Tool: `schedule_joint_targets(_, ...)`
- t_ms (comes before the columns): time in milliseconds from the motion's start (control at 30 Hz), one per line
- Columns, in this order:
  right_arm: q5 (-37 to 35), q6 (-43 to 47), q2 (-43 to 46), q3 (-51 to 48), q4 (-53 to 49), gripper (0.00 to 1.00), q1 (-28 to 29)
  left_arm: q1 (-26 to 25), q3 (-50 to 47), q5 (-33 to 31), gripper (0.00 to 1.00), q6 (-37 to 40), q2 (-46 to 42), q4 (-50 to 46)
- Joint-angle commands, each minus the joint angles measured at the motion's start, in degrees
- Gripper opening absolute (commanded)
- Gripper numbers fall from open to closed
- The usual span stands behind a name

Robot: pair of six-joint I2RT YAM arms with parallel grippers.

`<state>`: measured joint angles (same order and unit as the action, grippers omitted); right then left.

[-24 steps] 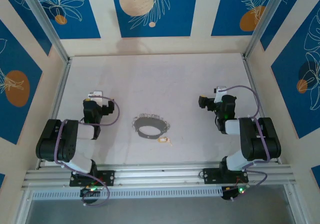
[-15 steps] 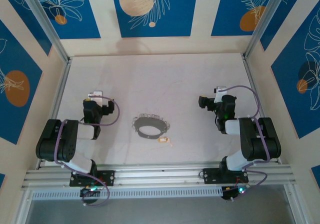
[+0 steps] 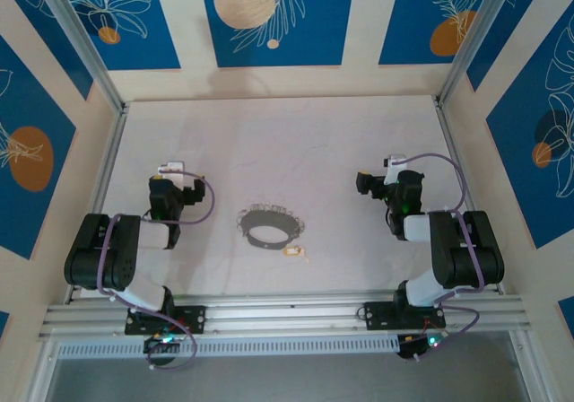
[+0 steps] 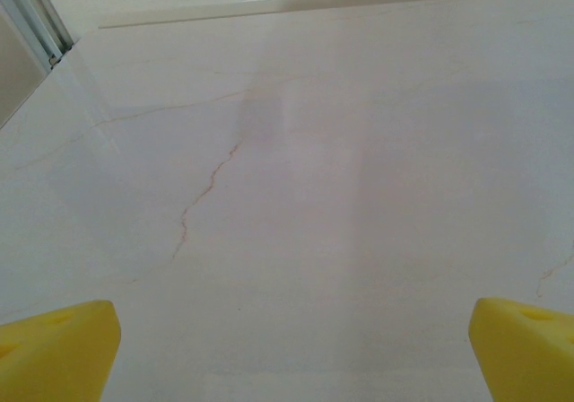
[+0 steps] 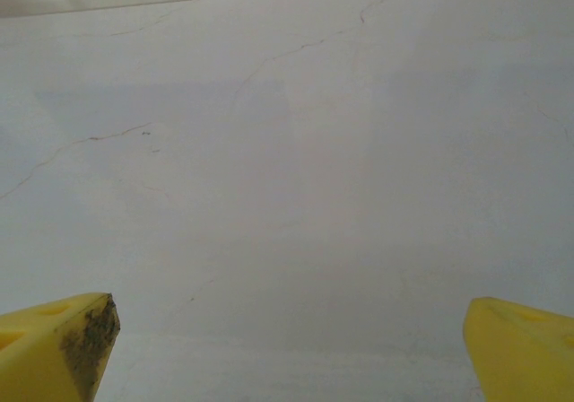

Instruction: Put the keys on the keyring

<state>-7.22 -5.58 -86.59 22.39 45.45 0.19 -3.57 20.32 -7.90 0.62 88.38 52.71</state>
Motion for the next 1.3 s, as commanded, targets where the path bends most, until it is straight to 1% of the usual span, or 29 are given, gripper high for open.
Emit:
schedule_joint_targets(0, 1.0, -0.7, -0.8, 1.4, 1.1, 0.99, -0.1, -0.5, 1.2, 1.2, 1.00, 1.1, 0.9, 0.6)
schedule_joint_targets(133, 0.8, -0.7, -0.2, 1.1, 1.4, 0.99, -0.2, -0.7, 0.7, 5.0, 1.00, 2.8, 0.7, 1.3)
schedule_joint_targets(167, -0.1, -1.0, 0.6, 1.5, 0.1, 0.99, 0.0, -0.9, -0.1, 4.9, 1.00, 3.0, 0.4, 2.6)
schedule_joint_targets(233, -2.5, -1.8, 3.9, 3.4, -5.9, 0.99, 0.2, -1.1, -1.4, 2.6, 1.00, 2.4, -0.9, 4.4)
schedule_joint_targets(267, -3.2, -2.4, 5.5, 5.1, -10.3, 0.99, 0.0, -1.2, -1.4, 1.4, 1.00, 2.0, -1.9, 3.5)
schedule_joint_targets(333, -2.4, -3.1, 8.1, 7.6, -17.1, 0.99, -0.3, -1.6, -0.1, 0.5, 0.99, 2.2, -4.2, -0.8)
schedule_joint_targets(400, -1.9, -4.9, 11.0, 9.4, -21.7, 0.99, -0.5, -2.1, 2.0, -0.6, 0.99, 2.6, -7.4, -7.7)
schedule_joint_targets(433, -2.3, -7.7, 12.4, 10.1, -23.7, 0.99, -0.9, -2.1, 3.1, -0.9, 0.99, 2.6, -8.6, -10.3)
schedule_joint_targets(500, -2.6, -17.9, 14.9, 12.7, -30.0, 0.99, -3.3, -2.4, 5.3, -2.0, 0.99, 2.6, -11.1, -15.8)
schedule_joint_targets(533, -1.6, -21.4, 15.6, 14.1, -33.3, 0.99, -4.5, -2.4, 6.0, -2.7, 0.99, 2.0, -12.4, -17.5)
schedule_joint_targets(600, 3.6, -24.4, 16.2, 16.3, -36.7, 0.99, -6.3, -2.6, 8.6, -3.0, 0.98, -0.9, -15.1, -22.4)
schedule_joint_targets(700, 10.0, -24.7, 17.4, 18.4, -40.6, 0.99, -5.4, -3.2, 13.7, -1.0, 0.96, -6.6, -17.5, -32.3)
schedule_joint_targets(733, 11.6, -24.8, 17.7, 19.0, -42.0, 1.00, -4.6, -3.5, 15.3, 0.1, 0.95, -8.3, -17.9, -35.5)
schedule_joint_targets(800, 14.9, -23.8, 17.7, 20.7, -46.4, 0.92, -1.8, -4.8, 18.1, 2.9, 0.92, -12.6, -18.7, -41.8)
schedule_joint_targets(900, 17.4, -23.3, 17.0, 22.6, -52.7, 0.81, 4.0, -7.3, 20.1, 6.9, 0.89, -17.2, -19.4, -47.8)
schedule_joint_targets(1000, 17.7, -23.7, 16.1, 23.1, -57.3, 0.74, 10.9, -10.3, 21.1, 10.7, 0.84, -21.7, -19.0, -52.1)
schedule_joint_targets(1033, 17.3, -24.1, 15.9, 23.1, -58.3, 0.73, 13.0, -11.3, 21.3, 11.6, 0.83, -22.5, -18.9, -53.6)
schedule_joint_targets(1133, 17.6, -25.9, 14.8, 22.6, -60.9, 0.66, 18.7, -15.3, 21.2, 12.7, 0.83, -24.8, -19.2, -57.6)
schedule_joint_targets(1200, 18.4, -27.0, 13.6, 22.0, -61.8, 0.60, 22.1, -18.7, 20.2, 13.4, 0.82, -26.5, -19.6, -58.6)
schedule_joint_targets(1267, 18.1, -28.4, 12.1, 21.4, -62.0, 0.56, 24.8, -22.2, 19.1, 12.3, 0.81, -28.1, -19.7, -59.6)
